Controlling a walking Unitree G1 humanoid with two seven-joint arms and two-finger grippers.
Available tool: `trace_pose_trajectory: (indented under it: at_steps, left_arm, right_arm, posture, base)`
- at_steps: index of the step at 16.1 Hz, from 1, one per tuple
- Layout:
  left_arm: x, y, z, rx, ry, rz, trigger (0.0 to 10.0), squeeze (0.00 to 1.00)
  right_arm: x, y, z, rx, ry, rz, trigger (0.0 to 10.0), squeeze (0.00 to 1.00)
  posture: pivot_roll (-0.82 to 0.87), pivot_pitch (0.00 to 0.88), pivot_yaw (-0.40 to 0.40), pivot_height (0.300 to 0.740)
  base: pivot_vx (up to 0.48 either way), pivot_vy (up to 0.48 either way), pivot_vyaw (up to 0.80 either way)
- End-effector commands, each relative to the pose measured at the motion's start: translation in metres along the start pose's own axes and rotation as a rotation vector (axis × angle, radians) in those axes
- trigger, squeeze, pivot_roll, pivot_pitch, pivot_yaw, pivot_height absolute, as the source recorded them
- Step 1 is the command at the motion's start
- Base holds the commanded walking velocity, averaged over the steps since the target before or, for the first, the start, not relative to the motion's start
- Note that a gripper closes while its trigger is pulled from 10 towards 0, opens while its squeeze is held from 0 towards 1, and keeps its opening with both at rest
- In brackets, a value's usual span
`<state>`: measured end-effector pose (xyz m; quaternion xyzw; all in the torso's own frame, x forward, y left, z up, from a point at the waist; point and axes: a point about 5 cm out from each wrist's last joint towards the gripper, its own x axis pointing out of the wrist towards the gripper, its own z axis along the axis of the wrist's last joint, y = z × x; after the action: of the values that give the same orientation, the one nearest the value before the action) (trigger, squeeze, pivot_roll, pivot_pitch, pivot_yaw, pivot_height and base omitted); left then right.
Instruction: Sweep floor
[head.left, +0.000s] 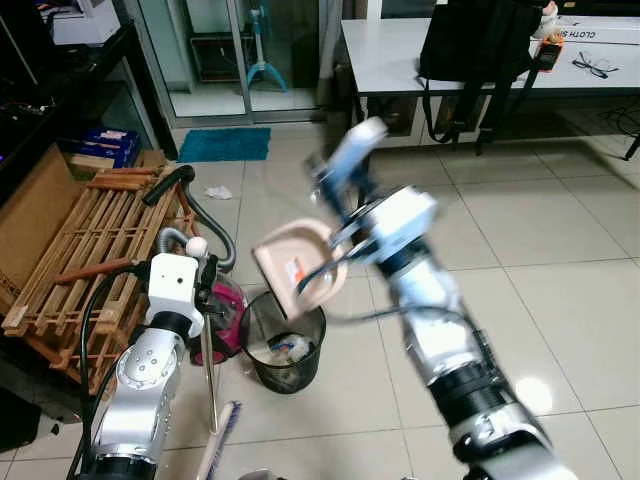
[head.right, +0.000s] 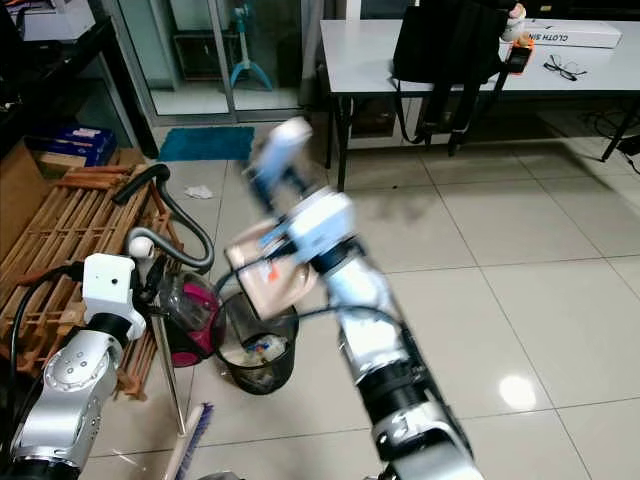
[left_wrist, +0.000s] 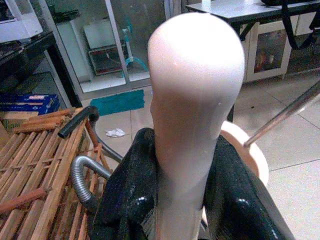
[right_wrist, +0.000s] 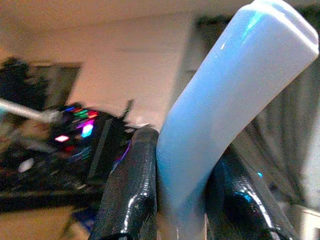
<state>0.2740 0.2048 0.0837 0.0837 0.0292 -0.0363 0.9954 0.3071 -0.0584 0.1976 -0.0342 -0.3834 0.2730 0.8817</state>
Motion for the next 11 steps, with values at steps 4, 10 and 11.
trace_pose_trajectory:
  at_steps: [4, 10, 11]
  left_arm:
    - [0.002, 0.002, 0.009, 0.041, -0.039, 0.01, 10.0, 0.0]
    - [0.004, -0.001, 0.004, -0.001, -0.01, 0.008, 10.0, 0.0]
    - [0.004, -0.005, 0.005, 0.006, -0.012, -0.006, 10.0, 0.0]
  right_arm:
    - [0.015, -0.069, 0.029, -0.22, -0.052, -0.203, 10.0, 0.0]
    - [-0.05, -0.138, -0.011, -0.305, 0.427, -0.6, 10.0, 0.0]
    - [-0.07, -0.138, -0.018, -0.245, 0.458, -0.679, 10.0, 0.0]
  posture:
    - [0.0, 0.0, 0.037, 0.74]
    - [-0.03, 0.0, 0.036, 0.74]
    - [-0.03, 0.0, 0.036, 0.74]
  base:
    - [0.0, 0.0, 0.0]
    - [0.0, -0.344, 0.0]
    - [0.0, -0.48, 0.0]
